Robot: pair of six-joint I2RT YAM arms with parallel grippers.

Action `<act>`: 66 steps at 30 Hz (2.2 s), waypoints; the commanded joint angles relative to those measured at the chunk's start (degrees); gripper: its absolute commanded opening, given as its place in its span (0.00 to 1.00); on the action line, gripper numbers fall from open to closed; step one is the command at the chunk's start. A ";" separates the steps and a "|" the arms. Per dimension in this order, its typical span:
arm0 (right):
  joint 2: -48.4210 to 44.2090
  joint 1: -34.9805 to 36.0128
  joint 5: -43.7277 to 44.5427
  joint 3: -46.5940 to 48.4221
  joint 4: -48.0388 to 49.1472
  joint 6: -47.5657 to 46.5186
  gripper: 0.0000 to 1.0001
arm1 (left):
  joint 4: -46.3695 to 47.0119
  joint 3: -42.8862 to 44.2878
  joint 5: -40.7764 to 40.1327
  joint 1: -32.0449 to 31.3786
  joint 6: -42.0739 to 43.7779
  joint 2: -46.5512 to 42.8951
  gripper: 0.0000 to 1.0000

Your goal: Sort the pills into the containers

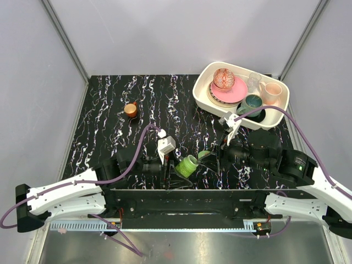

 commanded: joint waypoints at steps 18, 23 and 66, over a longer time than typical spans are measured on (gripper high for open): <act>-4.11 0.36 9.70 2.15 -1.17 0.53 0.00 | 3.64 -0.51 -7.22 0.24 0.59 -2.71 0.00; -7.63 0.28 19.54 2.06 -0.82 1.15 0.00 | -1.36 -1.48 -10.91 0.24 1.29 -0.51 0.00; -10.00 0.36 22.55 -4.70 -2.23 0.27 0.00 | 0.73 -7.98 -17.42 -0.56 0.41 25.59 0.00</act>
